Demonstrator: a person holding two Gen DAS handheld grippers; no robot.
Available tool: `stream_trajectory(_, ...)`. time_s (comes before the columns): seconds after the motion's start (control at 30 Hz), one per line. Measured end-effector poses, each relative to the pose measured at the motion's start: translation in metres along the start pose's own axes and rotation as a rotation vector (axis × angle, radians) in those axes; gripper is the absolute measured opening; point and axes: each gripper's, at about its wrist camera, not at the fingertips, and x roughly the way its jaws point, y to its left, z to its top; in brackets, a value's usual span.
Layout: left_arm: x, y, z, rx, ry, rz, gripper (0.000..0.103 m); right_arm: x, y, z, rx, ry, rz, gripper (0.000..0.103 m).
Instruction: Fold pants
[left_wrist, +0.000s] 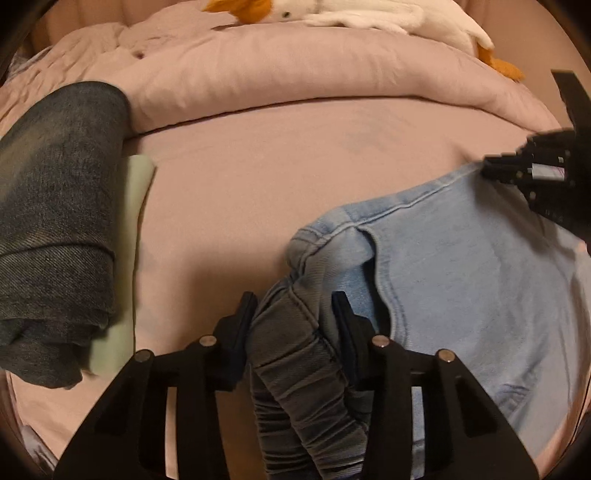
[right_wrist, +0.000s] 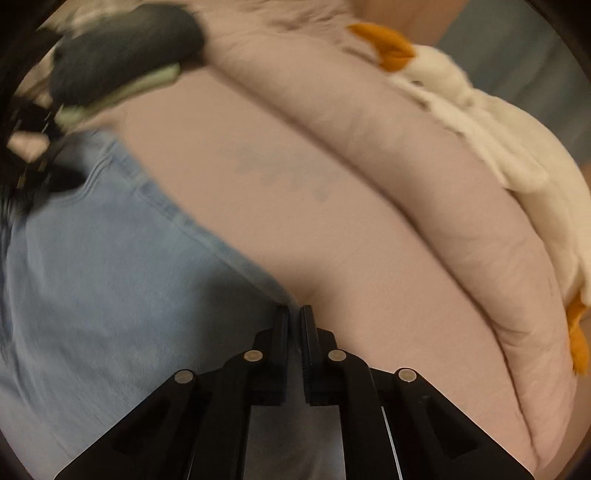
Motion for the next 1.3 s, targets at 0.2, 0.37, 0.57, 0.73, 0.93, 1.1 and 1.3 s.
stream_trajectory(0.2,-0.002,-0.008,-0.004,0.007,-0.003,0.072,0.051,0.018,0.026,-0.003,-0.038,0.051,-0.074,0.006)
stream_trajectory(0.37,-0.038,-0.018,-0.011,0.022,-0.066,0.106,0.040,-0.025,0.033,-0.006,-0.046,-0.014,-0.137,0.005)
stream_trajectory(0.57,-0.096,-0.036,-0.033,0.103,-0.208,0.143,0.042,-0.108,0.050,-0.030,-0.061,-0.158,-0.234,0.005)
stream_trajectory(0.73,-0.143,-0.066,-0.072,0.312,-0.353,0.246,0.045,-0.170,0.057,-0.052,-0.058,-0.255,-0.294,0.005)
stream_trajectory(0.93,-0.173,-0.087,-0.123,0.511,-0.471,0.373,0.042,-0.218,0.080,-0.096,-0.089,-0.301,-0.339,0.005)
stream_trajectory(1.1,-0.167,-0.090,-0.188,0.633,-0.462,0.367,0.040,-0.221,0.123,-0.142,-0.144,-0.263,-0.247,0.005)
stream_trajectory(1.3,-0.118,-0.094,-0.226,0.670,-0.378,0.391,0.040,-0.171,0.156,-0.174,-0.162,-0.133,-0.124,0.005)
